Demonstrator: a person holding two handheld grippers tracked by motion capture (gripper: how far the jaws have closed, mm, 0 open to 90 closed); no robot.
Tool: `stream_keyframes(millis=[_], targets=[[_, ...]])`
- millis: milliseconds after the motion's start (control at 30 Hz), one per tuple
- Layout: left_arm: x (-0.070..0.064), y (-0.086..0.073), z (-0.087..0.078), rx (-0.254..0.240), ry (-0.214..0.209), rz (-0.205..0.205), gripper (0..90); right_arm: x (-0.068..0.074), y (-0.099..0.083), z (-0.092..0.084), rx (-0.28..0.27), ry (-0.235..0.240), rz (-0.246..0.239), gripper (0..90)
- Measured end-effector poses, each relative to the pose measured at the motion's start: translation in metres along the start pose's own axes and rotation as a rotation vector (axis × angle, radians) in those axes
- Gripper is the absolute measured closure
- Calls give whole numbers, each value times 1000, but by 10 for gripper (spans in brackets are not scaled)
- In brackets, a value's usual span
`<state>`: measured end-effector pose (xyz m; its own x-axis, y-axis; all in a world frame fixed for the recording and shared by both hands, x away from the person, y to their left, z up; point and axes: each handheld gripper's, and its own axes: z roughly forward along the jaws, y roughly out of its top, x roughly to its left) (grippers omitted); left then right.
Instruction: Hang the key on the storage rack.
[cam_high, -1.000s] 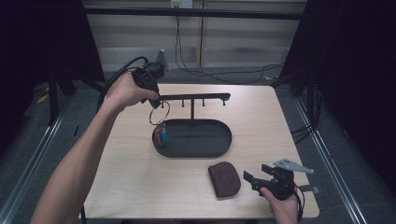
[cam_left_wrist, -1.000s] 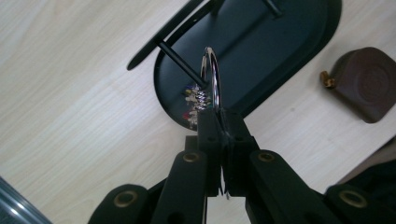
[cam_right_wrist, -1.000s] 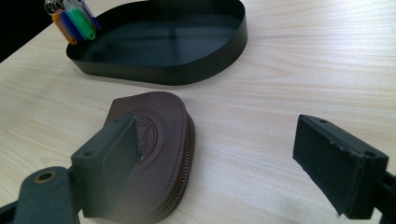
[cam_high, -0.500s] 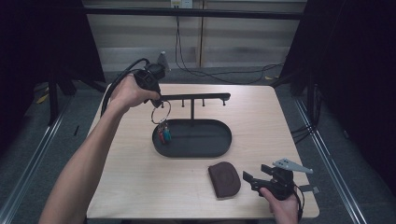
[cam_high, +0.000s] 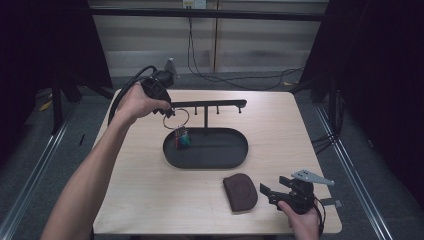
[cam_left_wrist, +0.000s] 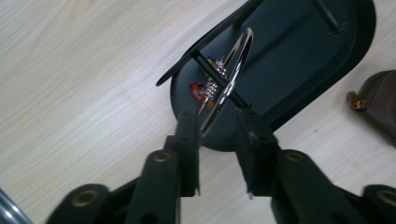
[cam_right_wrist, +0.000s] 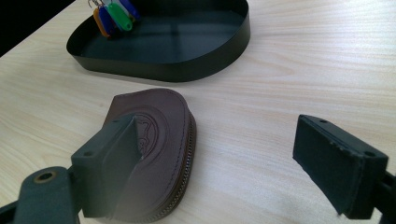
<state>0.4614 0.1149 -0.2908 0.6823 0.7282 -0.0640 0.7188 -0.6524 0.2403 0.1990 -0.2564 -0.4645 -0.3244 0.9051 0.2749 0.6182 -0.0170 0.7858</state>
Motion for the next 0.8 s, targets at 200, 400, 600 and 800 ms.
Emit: stream_keyframes(millis=[200,400,600,800], targets=[[3,-10,-3,-78,-50,-53,582,0,0,0,1,-2,-1,146],[7,-23,-5,-115,-66,-62,541,0,1,2,3,-3,-1,145],[8,-36,-11,-198,-84,-63,492,-1,1,2,1,-7,4,146],[2,-49,-13,-263,-87,-46,445,-1,1,1,-1,-10,8,146]])
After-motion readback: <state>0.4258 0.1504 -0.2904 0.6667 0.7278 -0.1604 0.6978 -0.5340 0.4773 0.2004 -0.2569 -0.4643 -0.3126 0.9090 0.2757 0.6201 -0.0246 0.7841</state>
